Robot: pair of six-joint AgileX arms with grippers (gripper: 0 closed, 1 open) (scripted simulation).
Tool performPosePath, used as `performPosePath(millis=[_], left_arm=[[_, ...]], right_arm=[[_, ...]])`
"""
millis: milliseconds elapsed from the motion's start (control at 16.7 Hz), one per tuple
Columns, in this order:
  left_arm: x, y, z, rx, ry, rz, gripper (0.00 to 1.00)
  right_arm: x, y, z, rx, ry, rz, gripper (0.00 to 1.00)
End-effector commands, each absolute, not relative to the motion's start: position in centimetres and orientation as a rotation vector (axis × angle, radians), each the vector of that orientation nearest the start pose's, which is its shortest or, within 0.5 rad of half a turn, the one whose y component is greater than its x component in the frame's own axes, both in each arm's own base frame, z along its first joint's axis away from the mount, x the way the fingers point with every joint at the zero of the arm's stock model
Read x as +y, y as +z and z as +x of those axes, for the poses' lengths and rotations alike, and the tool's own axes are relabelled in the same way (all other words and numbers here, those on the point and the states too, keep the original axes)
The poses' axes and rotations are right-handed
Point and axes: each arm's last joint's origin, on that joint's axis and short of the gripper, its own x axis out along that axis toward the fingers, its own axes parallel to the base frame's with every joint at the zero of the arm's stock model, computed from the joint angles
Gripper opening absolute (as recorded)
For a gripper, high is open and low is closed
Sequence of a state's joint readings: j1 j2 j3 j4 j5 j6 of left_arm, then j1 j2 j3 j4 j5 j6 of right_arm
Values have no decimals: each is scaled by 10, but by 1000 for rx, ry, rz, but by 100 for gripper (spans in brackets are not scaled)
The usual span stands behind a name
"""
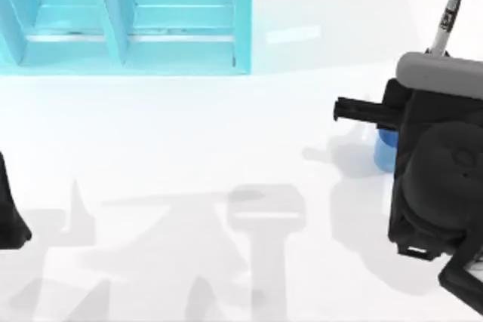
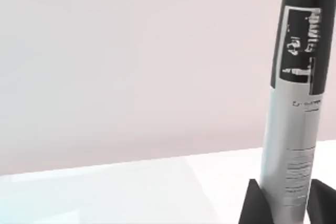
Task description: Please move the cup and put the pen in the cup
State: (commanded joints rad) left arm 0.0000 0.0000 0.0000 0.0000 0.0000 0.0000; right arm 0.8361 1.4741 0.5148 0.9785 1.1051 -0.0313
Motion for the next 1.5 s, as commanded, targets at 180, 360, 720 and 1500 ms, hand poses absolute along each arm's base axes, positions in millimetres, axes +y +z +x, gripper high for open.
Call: performPosePath(millis=[180, 360, 720, 1500], left_arm=[[-1, 160, 106, 0, 0, 0, 100], [-1, 160, 106, 0, 0, 0, 100], [-1, 160, 106, 0, 0, 0, 100], [-1, 160, 106, 0, 0, 0, 100]], right_arm=[[182, 201, 201, -32, -262, -9, 0], [183, 200, 202, -30, -261, -10, 0], [178, 193, 223, -33, -261, -6, 0], [172, 184, 242, -32, -262, -9, 38]])
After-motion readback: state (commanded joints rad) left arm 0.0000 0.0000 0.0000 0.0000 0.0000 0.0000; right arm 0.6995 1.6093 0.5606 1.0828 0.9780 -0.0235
